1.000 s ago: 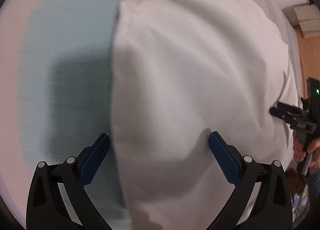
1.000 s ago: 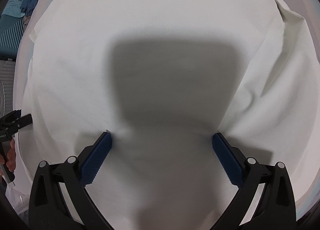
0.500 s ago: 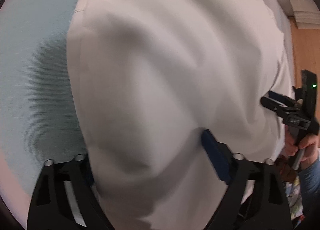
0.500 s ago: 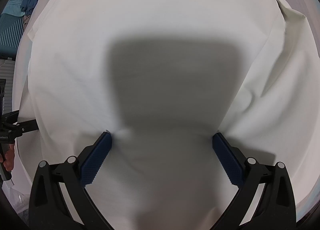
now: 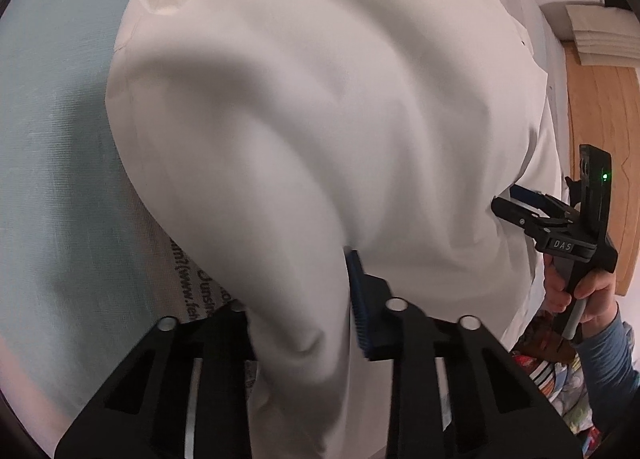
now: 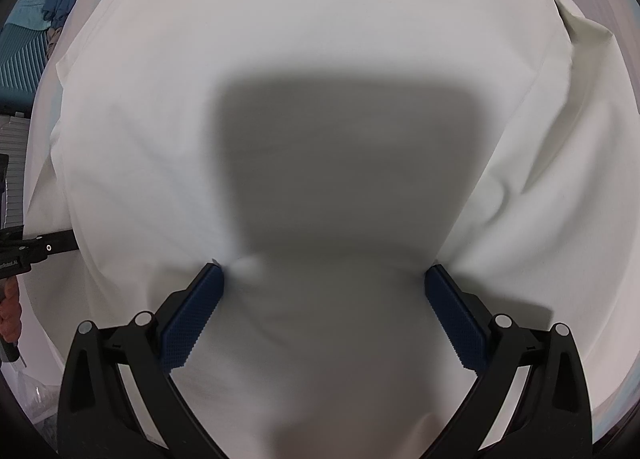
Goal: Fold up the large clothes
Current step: 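Grasp the white jacket fold with the left gripper and lift it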
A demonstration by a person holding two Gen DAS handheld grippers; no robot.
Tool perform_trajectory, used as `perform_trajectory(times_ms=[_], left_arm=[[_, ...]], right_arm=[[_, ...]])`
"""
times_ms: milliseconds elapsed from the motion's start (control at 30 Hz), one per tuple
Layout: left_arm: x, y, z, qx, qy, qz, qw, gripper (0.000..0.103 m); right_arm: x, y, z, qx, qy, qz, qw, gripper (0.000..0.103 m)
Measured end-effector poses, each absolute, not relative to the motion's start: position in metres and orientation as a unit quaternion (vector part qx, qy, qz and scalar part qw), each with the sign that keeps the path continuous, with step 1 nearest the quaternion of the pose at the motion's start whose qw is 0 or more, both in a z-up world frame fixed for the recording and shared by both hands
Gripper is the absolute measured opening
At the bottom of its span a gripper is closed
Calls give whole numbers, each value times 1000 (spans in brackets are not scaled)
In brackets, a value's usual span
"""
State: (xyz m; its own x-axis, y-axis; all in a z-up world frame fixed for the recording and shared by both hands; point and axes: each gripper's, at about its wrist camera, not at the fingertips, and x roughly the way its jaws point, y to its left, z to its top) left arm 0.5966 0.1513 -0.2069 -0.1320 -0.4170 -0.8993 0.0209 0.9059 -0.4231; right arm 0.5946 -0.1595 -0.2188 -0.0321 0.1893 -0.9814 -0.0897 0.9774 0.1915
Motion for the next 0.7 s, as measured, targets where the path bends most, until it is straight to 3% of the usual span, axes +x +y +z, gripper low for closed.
perform_trajectory(times_ms=[167,700], left_arm=[[591,140,-191,-136,726,-157,656,14],[590,119,-124,-131,703,-160,681,12]], right_arm=[[600,-163,-218,37,712,103,693,97],[595,-162,-227,34,703,103,703,97]])
